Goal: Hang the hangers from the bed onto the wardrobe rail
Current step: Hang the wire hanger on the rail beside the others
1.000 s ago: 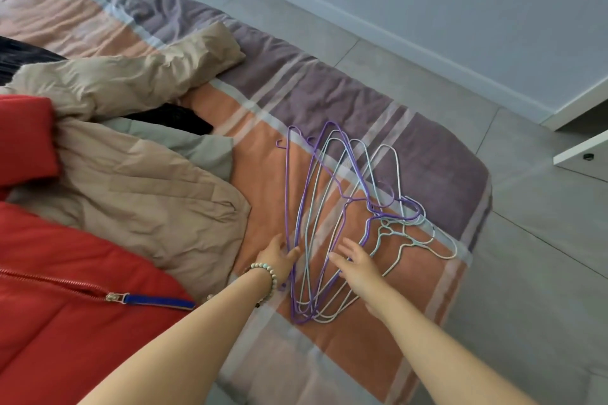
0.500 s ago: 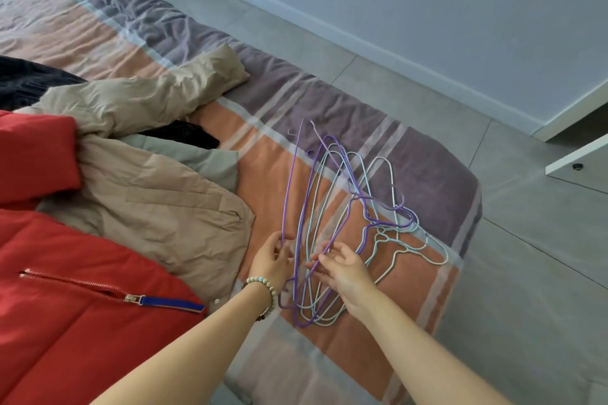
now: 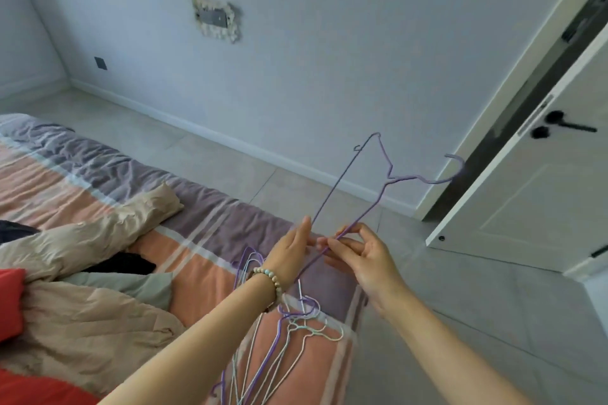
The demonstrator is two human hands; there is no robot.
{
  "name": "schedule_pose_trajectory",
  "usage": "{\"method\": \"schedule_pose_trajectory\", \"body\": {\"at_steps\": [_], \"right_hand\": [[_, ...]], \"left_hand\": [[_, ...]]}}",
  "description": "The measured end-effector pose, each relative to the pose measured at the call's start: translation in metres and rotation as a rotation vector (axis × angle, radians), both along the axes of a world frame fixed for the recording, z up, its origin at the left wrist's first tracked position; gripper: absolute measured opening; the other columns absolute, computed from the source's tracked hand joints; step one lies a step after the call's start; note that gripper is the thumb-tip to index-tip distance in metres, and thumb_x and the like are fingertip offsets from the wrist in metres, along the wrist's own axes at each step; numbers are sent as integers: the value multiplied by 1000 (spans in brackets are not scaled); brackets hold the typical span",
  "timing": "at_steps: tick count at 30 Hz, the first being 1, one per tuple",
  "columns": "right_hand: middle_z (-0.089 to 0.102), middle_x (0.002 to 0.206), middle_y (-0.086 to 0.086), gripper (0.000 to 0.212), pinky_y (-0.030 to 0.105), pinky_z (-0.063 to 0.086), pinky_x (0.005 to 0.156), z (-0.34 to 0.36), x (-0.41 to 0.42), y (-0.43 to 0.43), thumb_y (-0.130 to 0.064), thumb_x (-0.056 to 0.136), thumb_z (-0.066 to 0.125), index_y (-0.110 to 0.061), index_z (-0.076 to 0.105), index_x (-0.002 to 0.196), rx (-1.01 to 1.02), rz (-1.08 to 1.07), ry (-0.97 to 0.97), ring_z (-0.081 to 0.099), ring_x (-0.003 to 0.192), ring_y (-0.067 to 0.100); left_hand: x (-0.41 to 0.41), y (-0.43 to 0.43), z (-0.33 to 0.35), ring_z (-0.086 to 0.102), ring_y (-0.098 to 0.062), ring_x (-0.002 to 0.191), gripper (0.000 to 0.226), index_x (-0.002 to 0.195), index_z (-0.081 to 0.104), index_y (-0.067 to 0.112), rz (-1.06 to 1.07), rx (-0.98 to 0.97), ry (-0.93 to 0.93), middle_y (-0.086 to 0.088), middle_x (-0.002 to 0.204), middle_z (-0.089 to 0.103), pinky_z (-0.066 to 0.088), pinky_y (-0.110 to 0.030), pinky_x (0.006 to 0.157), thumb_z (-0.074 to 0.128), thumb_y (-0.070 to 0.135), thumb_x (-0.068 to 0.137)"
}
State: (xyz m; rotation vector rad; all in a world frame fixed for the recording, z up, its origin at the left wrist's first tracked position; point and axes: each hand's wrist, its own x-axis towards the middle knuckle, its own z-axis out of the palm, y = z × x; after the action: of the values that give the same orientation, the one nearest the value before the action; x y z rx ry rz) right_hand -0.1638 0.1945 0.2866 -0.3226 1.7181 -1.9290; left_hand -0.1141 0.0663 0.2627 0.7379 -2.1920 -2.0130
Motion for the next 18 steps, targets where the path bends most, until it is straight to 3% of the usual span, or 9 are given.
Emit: {"method": "schedule_pose_trajectory", "body": {"at_steps": [3, 6, 13, 18], "right_hand": [[74, 83, 13, 12, 22, 56, 67, 77, -12, 37, 0, 87, 60, -7, 51, 89, -25, -72, 130, 71, 71, 19], [75, 84, 11, 15, 26, 57, 75, 147, -20, 83, -6, 85, 65, -12, 52, 90, 8, -167, 288, 72, 79, 21], [74, 79, 11, 20, 23, 55, 69, 270, 3, 212, -11, 81, 71, -5, 55, 93, 51, -452, 580, 72, 75, 18], [74, 76, 8, 20, 20, 55, 69, 334, 45, 315, -8, 80, 71, -2, 55, 90, 29, -688, 751, 72, 75, 19]], "left_hand": [[-23, 34, 60, 59, -16, 97, 59, 100, 66, 25, -165, 31, 52, -2, 103, 67, 40, -30, 92, 19, 59, 93], [-39, 76, 123, 61, -14, 86, 59, 111, 65, 13, -290, 114, 116, -6, 102, 69, 46, -24, 81, 18, 48, 98], [-43, 195, 257, 72, -24, 79, 59, 92, 70, -2, -654, 134, 324, -12, 90, 74, 57, -24, 71, 30, 40, 98], [-37, 294, 329, 72, -25, 75, 49, 72, 66, 3, -821, 125, 507, -10, 76, 74, 58, -26, 69, 37, 35, 96]]}}
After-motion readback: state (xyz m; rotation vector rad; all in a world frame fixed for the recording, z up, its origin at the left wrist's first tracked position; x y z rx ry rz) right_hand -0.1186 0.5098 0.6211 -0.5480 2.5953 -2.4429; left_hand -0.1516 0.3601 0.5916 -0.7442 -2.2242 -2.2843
